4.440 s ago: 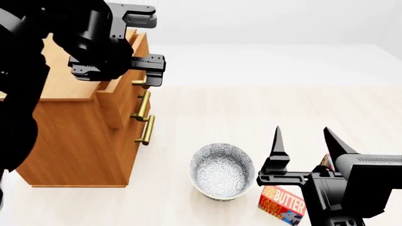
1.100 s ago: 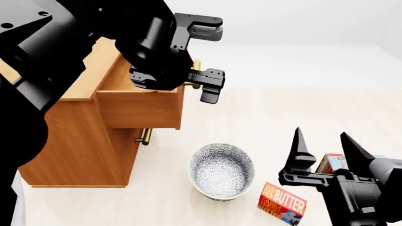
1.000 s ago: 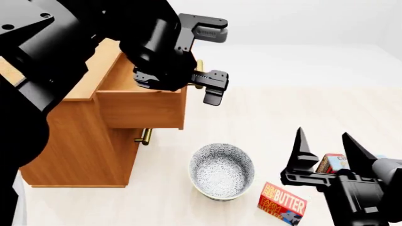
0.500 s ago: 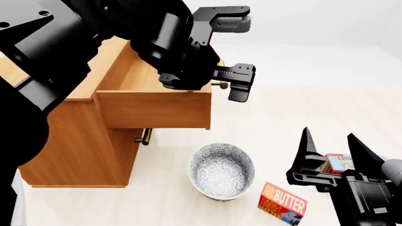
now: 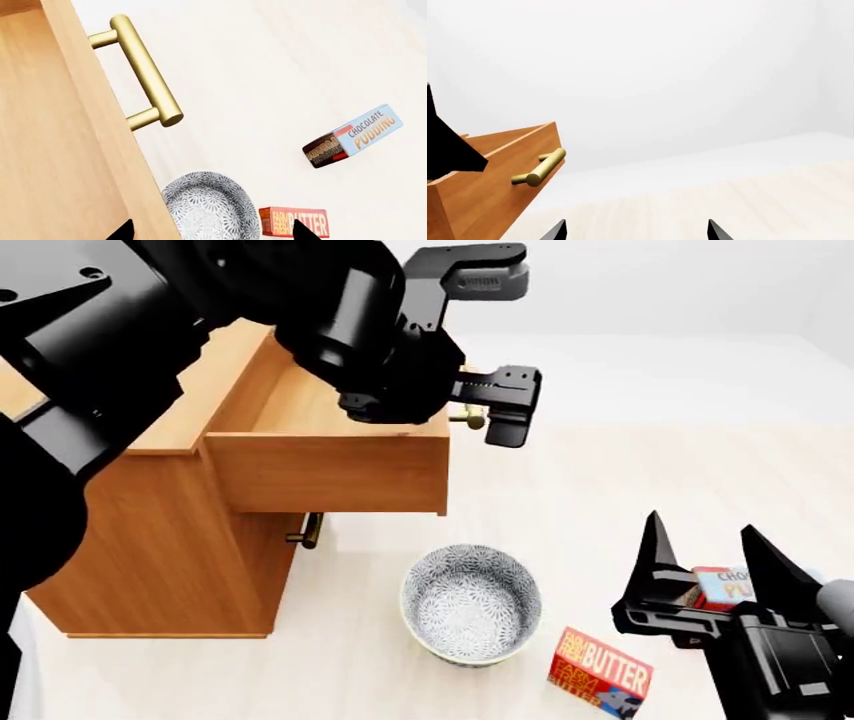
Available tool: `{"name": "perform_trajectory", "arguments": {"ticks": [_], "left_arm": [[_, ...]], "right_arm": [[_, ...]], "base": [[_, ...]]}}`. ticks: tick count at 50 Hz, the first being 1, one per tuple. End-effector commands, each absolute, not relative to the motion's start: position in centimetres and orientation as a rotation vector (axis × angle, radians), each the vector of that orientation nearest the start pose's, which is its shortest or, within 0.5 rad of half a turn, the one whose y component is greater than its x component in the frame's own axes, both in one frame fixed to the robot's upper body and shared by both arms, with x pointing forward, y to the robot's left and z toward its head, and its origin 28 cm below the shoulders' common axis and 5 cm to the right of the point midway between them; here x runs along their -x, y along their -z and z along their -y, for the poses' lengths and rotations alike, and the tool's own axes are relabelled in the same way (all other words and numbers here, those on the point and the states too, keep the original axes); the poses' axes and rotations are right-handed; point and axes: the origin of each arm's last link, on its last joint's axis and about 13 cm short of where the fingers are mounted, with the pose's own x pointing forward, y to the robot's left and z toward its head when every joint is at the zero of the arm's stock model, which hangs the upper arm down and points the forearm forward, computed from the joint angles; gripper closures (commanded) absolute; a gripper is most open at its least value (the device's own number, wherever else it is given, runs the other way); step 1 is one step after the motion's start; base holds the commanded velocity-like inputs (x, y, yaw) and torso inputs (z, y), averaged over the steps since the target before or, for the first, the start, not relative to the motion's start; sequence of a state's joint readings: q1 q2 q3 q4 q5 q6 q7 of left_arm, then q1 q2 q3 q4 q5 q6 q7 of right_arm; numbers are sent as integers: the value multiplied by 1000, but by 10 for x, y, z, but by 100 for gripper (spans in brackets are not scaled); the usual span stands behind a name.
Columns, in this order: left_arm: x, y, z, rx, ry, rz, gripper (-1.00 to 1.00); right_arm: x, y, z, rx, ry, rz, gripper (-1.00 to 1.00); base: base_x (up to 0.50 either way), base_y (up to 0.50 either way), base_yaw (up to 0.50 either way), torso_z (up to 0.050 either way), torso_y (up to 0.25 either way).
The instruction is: Put the butter at the back in the top drawer of the cabinet and close it.
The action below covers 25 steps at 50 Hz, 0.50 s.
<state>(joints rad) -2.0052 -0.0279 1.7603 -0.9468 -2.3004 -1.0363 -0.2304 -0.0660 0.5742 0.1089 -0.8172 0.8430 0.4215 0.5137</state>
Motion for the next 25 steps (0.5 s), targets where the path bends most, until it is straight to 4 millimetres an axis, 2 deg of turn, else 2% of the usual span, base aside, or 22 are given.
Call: {"name": "perform_trajectory", "arguments": {"ticks": [1,7,14,18,25], "left_arm": [[-345,-380,-94,-28,485,-640,-100],[-351,-383,-96,-88,350,-538,-100],[-350,-395,-98,-93,333,-435,-100],[-336,-398,-112,-64,371,-340,-100],[-290,-397,-142,10,460,-187,-100]], "right_arm": [[-163,-160,147,-172,36,170,-100],[-163,-160,147,-171,35,170,-100],[-162,-161,145,-166,31,169,-100],[-162,-161,144,-166,26,168,-100],[-160,-163,141,-161,15,157,-100]], "base": [[0,0,0,0,0],[0,0,0,0,0],[0,0,0,0,0],[0,0,0,0,0],[0,0,0,0,0]]}}
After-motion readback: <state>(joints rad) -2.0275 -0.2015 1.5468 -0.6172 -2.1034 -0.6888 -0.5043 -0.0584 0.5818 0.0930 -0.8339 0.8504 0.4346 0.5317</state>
